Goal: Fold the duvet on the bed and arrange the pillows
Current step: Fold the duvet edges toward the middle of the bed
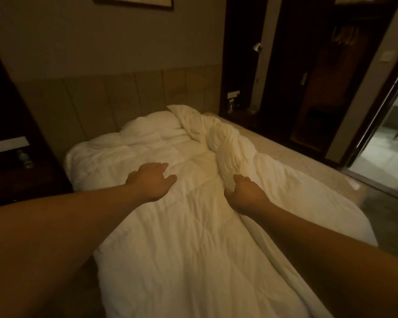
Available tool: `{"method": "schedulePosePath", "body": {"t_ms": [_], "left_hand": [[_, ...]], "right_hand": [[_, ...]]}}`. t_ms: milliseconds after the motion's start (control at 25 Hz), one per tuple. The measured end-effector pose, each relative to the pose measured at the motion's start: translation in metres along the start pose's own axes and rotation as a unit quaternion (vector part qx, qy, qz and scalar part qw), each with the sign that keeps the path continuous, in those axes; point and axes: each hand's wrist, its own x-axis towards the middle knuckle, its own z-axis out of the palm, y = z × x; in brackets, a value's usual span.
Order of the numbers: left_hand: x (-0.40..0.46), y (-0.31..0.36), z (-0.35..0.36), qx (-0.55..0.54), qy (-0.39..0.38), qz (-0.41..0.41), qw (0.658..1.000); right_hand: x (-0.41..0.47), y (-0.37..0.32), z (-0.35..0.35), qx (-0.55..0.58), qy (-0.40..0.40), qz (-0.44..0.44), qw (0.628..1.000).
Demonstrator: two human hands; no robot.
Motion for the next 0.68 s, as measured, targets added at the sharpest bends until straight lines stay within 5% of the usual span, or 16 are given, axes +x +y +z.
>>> {"method": "schedulePosePath", "body": {"t_ms": [280, 680], "left_hand": [[0.027, -0.119, -0.044, -0.014, 0.035, 0.015, 0.999], [0.103, -0.417, -0.095, -0.058, 0.017, -0.047, 0.997]], "right_hand": [[0.021, -0.135, 0.027, -0.048, 0.038, -0.04, 0.997], [0.11, -0.39, 0.134, -0.046, 0.022, -0.043, 0.998]]}}
